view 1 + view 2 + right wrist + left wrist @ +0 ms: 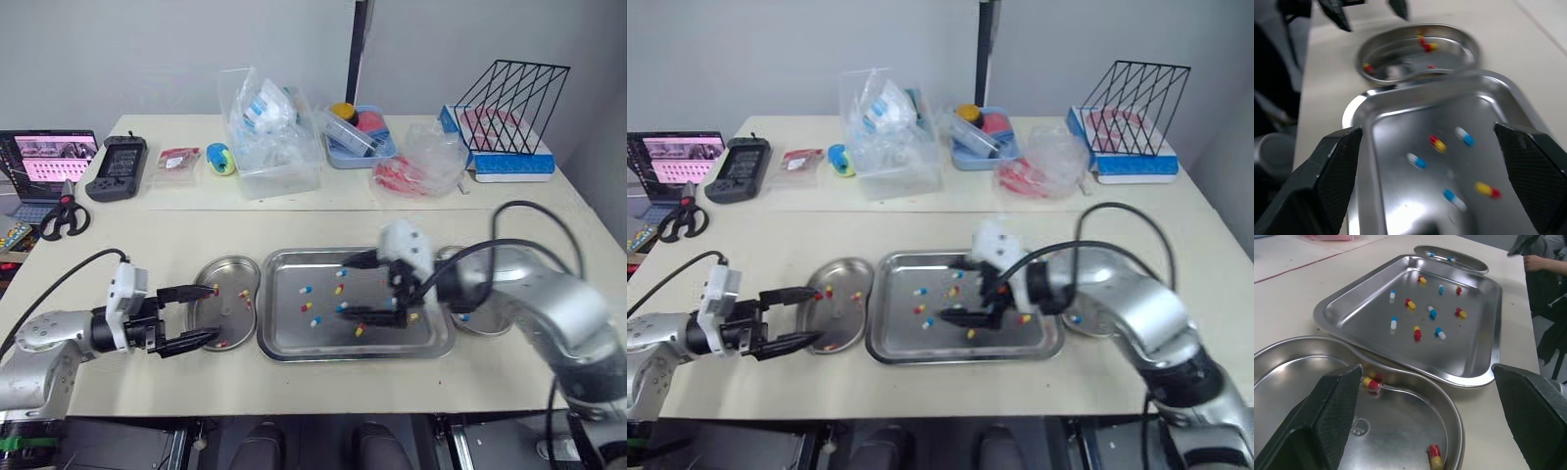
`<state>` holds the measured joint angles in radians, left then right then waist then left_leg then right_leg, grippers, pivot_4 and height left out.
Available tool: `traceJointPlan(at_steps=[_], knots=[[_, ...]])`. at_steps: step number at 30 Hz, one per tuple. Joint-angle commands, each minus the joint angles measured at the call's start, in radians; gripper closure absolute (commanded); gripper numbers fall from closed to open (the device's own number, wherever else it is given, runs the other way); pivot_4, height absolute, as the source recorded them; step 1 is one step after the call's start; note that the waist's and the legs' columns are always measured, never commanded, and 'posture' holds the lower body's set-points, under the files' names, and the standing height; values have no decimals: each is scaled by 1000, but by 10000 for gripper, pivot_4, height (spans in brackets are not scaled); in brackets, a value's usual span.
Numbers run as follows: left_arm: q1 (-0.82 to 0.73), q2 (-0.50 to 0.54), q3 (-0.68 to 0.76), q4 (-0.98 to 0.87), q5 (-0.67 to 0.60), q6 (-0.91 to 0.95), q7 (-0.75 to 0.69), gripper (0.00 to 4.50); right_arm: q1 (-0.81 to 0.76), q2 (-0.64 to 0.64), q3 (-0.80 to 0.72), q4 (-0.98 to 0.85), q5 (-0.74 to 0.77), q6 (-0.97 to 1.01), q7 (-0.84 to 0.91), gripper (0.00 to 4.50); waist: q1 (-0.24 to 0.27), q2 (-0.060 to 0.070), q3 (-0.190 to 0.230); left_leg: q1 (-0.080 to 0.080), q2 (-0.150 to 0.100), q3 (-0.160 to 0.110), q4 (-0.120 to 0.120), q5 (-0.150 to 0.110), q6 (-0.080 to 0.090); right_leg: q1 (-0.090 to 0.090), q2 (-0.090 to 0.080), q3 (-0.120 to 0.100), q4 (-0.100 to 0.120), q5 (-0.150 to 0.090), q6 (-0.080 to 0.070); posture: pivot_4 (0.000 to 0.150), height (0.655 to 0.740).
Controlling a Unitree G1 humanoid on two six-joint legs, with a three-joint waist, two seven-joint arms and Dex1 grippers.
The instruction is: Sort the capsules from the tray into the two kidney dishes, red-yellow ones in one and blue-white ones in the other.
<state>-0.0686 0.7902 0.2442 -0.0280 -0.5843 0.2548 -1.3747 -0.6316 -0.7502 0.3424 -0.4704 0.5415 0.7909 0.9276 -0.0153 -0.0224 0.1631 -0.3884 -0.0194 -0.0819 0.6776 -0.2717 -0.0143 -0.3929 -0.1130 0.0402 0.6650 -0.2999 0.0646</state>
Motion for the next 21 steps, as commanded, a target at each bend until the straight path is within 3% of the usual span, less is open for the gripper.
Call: traceJointPlan(at_steps=[1,3,8,21], knots=[[-20,-6,-16,-17,4,-27,-4,0,-41,27,72,56,-85,-65,50,12182,1,0,0,0,0,0,0,0,0,0,0,0,0,0,0,1500,7275],[-29,-10,-27,-16,8,-31,-1,0,-65,50,124,106,-147,-113,72,18248,-1,0,0,0,0,0,0,0,0,-1,0,0,0,0,0,1500,7275],[-39,-7,-49,4,23,-46,-13,0,-125,138,233,242,-270,-198,124,18248,-17,0,0,0,0,0,-1,0,0,-4,1,1,3,0,0,1500,7275],[8,-15,-45,-44,11,-26,10,0,-116,217,268,383,-397,-278,213,18248,-30,0,0,-3,0,-1,-1,0,-1,-12,0,1,10,0,0,1500,7275]])
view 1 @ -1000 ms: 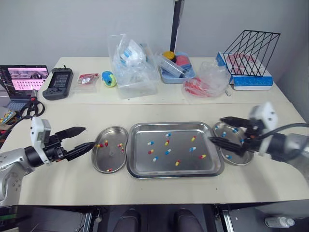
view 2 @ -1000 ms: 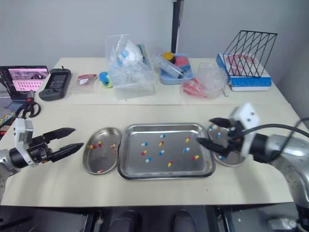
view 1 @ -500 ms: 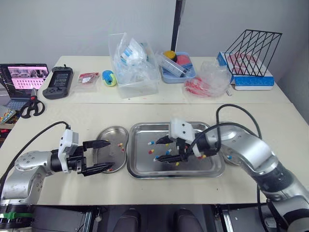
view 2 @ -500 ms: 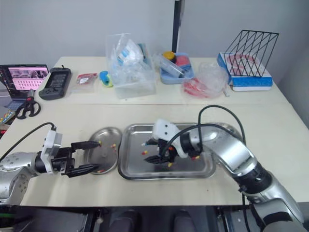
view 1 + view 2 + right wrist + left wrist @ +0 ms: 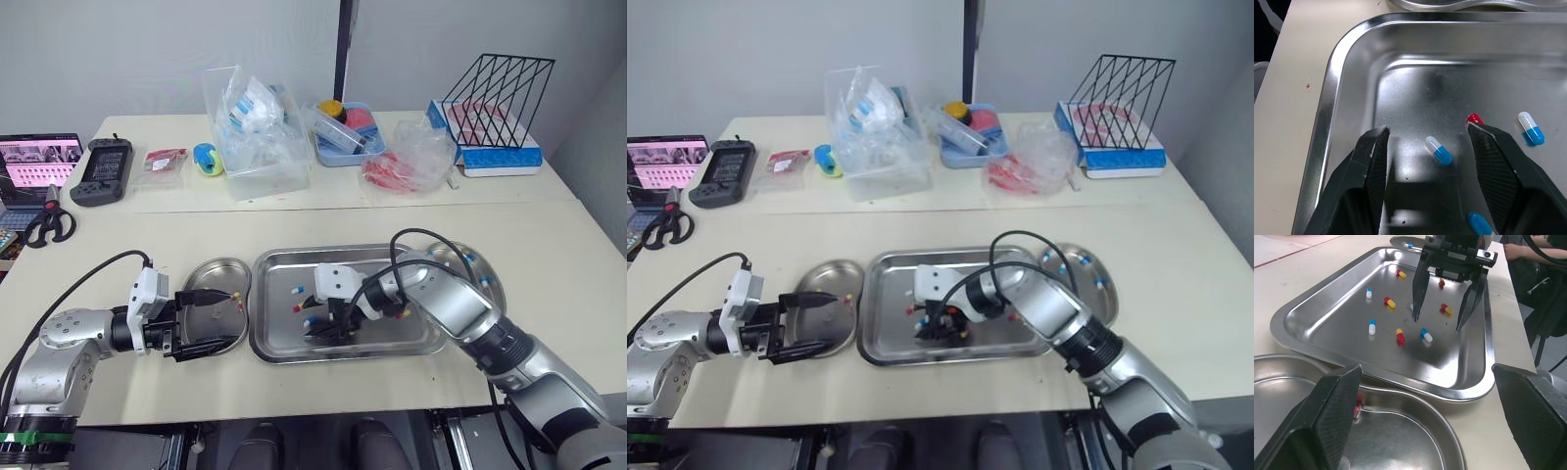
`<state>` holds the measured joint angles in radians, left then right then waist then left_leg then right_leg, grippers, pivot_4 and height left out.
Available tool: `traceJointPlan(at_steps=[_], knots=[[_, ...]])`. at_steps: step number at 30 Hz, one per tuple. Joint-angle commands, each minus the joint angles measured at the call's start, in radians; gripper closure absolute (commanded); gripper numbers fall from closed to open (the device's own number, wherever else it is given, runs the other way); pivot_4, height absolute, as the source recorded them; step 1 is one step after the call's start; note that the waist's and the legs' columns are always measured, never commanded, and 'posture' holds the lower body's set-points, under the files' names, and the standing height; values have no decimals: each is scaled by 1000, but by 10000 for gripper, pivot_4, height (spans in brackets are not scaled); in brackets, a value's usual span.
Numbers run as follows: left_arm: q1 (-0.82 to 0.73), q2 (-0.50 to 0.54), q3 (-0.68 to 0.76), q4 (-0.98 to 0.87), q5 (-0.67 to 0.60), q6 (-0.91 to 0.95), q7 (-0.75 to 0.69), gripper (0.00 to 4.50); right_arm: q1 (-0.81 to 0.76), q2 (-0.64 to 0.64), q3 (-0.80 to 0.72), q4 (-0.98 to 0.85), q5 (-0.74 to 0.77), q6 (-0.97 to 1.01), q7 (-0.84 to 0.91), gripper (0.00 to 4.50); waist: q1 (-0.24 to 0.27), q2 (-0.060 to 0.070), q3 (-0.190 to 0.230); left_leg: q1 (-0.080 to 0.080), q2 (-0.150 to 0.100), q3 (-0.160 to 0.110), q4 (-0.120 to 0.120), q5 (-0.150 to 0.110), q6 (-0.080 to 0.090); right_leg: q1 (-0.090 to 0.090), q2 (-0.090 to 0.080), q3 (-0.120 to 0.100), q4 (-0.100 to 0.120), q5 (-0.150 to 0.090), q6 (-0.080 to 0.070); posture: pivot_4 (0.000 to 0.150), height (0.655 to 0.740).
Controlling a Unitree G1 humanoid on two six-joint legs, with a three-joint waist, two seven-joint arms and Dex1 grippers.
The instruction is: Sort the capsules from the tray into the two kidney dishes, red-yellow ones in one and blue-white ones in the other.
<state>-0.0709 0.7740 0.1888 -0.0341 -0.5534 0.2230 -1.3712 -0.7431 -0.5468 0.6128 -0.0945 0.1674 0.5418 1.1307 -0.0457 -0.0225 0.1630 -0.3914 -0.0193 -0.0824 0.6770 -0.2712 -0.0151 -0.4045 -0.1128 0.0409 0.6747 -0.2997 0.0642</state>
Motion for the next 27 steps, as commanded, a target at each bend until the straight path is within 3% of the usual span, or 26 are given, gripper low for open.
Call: traceJointPlan(at_steps=[1,5,8,13,21,27], knots=[[12,2,12,-42,-22,9,10,0,-2,18,-3,14,-29,-33,13,18248,0,0,0,0,0,0,0,0,0,0,0,0,0,0,0,1500,7275],[20,3,14,-56,-25,18,19,0,4,30,-1,55,-59,-44,25,18248,2,0,0,0,0,0,0,0,0,0,0,0,0,0,0,1500,7275],[25,1,17,-69,-27,25,29,0,15,40,4,85,-78,-58,34,26728,2,0,0,0,0,0,0,0,0,0,0,0,0,0,0,1500,7275],[29,2,21,-82,-34,37,40,0,27,52,-9,90,-90,-77,42,44760,0,0,0,1,0,0,0,0,0,0,0,0,1,0,0,1500,7275],[36,4,22,-106,-48,57,64,0,16,27,-119,-27,-40,-28,34,44760,2,0,0,0,0,-2,0,0,0,-1,0,1,1,0,0,1500,7275],[19,12,23,-82,-51,62,58,0,60,-127,-457,-275,178,231,0,44760,13,0,0,0,0,-4,0,0,0,0,-1,0,0,0,0,1500,7275]])
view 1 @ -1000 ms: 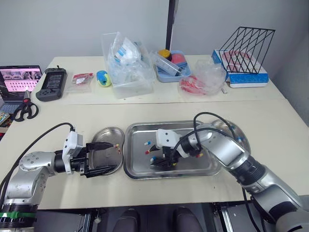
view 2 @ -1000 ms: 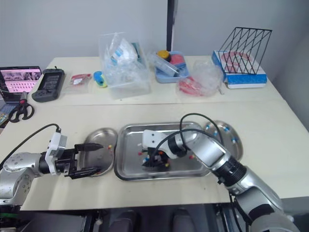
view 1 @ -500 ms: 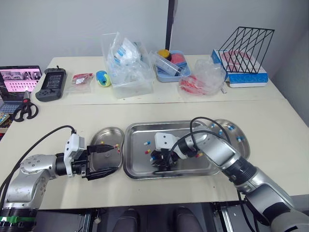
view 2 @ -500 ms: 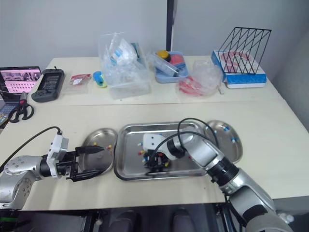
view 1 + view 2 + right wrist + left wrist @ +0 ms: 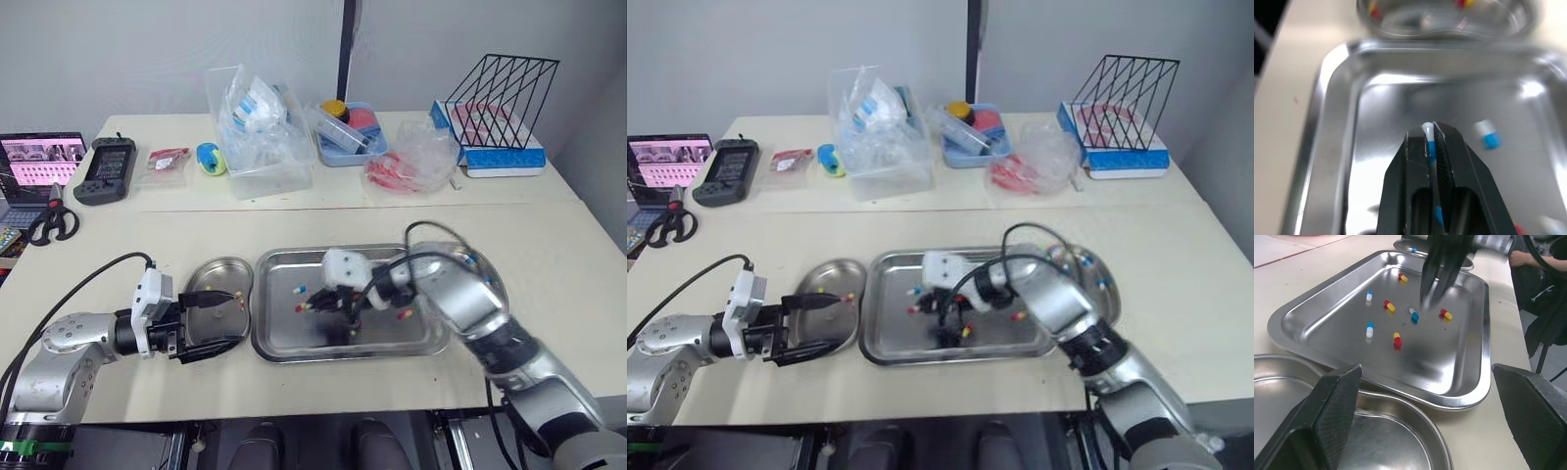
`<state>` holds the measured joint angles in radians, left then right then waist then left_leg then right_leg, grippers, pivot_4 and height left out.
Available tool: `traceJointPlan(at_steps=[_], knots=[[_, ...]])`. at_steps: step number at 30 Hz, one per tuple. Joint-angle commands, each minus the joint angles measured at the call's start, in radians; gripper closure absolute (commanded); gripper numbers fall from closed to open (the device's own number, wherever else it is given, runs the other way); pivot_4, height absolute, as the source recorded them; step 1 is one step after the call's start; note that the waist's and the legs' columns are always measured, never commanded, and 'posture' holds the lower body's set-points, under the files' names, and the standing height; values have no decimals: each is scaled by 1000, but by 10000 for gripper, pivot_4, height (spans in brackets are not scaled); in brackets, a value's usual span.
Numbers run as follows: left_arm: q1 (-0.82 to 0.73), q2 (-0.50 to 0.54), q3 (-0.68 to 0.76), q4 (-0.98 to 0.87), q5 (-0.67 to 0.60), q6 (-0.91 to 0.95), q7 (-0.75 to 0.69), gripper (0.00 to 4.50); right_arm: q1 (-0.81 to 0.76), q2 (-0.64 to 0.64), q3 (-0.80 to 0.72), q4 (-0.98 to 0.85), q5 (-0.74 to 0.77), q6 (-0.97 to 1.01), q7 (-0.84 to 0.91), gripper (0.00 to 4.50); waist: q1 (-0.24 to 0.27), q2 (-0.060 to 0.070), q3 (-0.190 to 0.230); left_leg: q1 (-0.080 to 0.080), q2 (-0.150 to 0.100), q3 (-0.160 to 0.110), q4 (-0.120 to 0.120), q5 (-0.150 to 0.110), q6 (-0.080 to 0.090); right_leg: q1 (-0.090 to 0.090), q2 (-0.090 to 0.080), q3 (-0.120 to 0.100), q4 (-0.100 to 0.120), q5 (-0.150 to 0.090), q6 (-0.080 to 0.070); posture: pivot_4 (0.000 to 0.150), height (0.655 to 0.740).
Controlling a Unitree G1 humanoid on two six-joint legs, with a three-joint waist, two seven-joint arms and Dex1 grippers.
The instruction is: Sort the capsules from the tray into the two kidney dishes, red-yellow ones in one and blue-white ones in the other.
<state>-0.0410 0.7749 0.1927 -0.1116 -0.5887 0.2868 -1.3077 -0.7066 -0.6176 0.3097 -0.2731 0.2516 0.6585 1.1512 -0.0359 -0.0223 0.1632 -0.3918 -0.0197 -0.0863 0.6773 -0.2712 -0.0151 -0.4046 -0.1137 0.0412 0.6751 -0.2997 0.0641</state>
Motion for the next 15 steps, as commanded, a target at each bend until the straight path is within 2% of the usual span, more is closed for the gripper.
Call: traceJointPlan(at_steps=[1,4,7,10,15], knots=[[-12,11,17,-1,-15,-1,-8,0,60,-103,-237,-122,125,167,-34,44760,6,0,0,0,0,0,0,0,0,0,0,0,-1,0,0,1500,7275],[-22,5,12,-1,-28,19,-4,0,185,-208,-446,-154,169,272,-85,44760,21,0,0,0,0,2,0,0,1,1,0,0,-2,0,0,1500,7275],[-36,2,7,4,-27,24,-5,0,319,-267,-569,-145,166,284,-130,44760,24,0,0,0,0,7,0,0,1,2,0,0,-2,0,0,1500,7275],[-71,1,-3,41,-16,20,-14,0,484,-302,-649,-104,120,222,-162,44760,23,0,0,0,0,8,0,0,1,2,0,0,-1,0,0,1500,7275],[-113,-3,-14,70,-22,24,-27,0,606,-281,-665,-32,108,148,-215,44760,14,0,0,1,0,9,0,0,1,2,0,2,-1,0,0,1500,7275]])
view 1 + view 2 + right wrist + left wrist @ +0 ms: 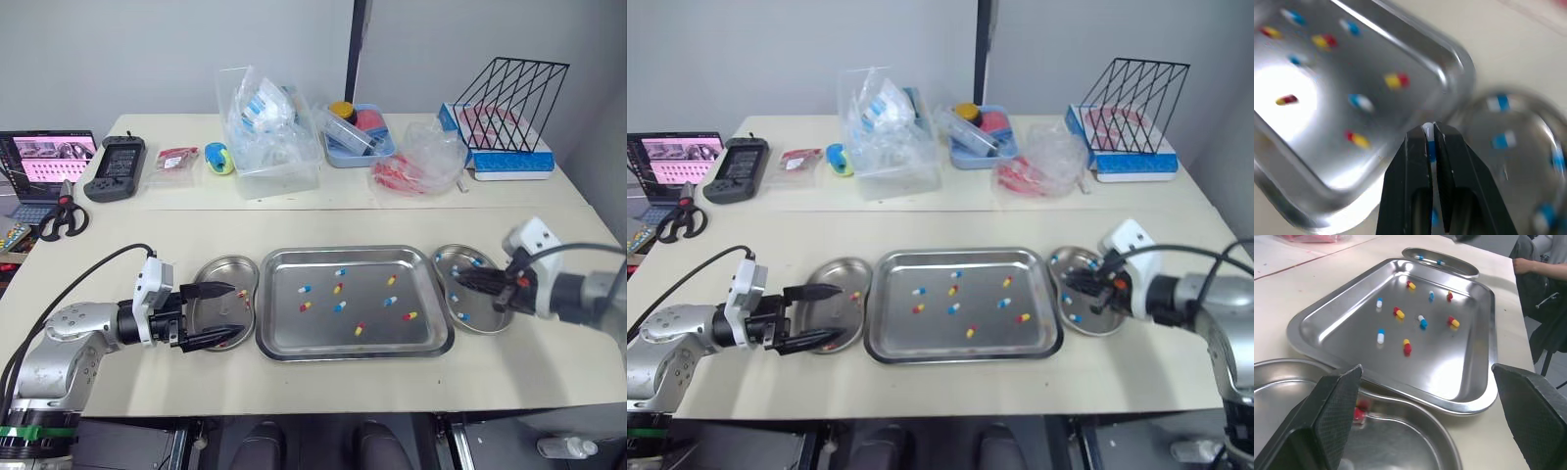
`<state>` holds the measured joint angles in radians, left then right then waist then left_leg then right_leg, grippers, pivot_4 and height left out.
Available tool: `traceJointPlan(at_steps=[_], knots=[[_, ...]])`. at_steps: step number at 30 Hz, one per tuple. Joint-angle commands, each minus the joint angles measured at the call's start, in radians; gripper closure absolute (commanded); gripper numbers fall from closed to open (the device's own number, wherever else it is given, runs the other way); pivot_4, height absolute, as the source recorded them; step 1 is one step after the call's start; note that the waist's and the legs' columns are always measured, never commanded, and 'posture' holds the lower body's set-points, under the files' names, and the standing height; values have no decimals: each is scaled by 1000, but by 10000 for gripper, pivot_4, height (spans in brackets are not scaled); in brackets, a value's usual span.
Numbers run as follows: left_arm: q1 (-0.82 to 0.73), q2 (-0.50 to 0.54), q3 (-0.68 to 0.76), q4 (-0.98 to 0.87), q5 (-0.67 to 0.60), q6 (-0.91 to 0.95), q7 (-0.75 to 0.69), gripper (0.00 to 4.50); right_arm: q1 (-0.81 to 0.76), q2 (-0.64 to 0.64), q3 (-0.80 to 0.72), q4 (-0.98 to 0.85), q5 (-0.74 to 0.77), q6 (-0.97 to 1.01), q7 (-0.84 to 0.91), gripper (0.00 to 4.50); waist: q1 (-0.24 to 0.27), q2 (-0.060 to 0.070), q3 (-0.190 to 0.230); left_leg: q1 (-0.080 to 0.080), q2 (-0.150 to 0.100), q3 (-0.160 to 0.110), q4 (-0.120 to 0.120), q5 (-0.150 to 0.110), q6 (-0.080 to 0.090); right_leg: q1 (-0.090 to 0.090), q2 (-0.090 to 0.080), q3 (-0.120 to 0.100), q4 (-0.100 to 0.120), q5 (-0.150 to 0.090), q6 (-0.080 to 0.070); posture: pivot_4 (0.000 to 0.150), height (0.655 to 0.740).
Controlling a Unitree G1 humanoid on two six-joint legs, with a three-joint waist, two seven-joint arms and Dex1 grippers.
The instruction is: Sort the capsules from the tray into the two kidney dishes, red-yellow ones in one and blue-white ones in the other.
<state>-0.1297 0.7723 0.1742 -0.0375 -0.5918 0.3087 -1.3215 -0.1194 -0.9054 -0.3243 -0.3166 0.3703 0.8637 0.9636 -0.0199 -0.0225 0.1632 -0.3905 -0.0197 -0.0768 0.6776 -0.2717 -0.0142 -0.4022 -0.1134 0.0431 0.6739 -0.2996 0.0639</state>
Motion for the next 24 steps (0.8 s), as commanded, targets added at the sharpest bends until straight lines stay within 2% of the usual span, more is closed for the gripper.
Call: traceJointPlan(at_steps=[1,5,6,11,14,15,17,24], knots=[[-29,-3,3,-1,-19,3,-14,0,29,14,-29,26,-10,-68,-36,44760,-2,0,0,0,0,0,0,0,0,0,0,0,0,0,0,1500,7275],[-39,-8,-1,12,-12,-3,-22,0,46,40,-16,74,-8,-124,-65,44760,-2,0,0,0,0,0,0,0,0,0,0,0,0,0,0,1500,7275],[-40,-9,-1,13,-12,-2,-22,0,49,39,-10,84,-14,-139,-71,37561,-1,0,0,0,0,0,0,0,0,0,0,0,0,0,0,1500,7275],[-42,-11,13,14,-13,-1,-12,0,60,45,-31,123,-6,-186,-87,21053,2,0,0,0,0,0,0,0,0,1,0,0,0,0,0,1500,7275],[-40,-8,38,27,-13,-1,11,0,87,51,-120,85,37,-194,-95,11106,6,0,0,0,0,0,0,0,0,1,0,0,-1,0,0,1500,7275],[-36,-5,55,34,-12,-5,25,0,108,58,-168,62,58,-201,-92,6311,6,0,0,0,0,0,0,0,0,1,0,0,-1,0,0,1500,7275],[-28,0,86,52,-9,-12,50,0,153,75,-248,27,92,-225,-79,576,7,0,0,0,0,-1,0,0,0,1,0,0,-1,0,0,1500,7275],[16,47,227,253,85,-151,147,0,371,171,-540,-53,198,-296,-45,232,7,0,0,3,0,-1,-1,0,1,4,0,-1,-3,0,0,1500,7275]])
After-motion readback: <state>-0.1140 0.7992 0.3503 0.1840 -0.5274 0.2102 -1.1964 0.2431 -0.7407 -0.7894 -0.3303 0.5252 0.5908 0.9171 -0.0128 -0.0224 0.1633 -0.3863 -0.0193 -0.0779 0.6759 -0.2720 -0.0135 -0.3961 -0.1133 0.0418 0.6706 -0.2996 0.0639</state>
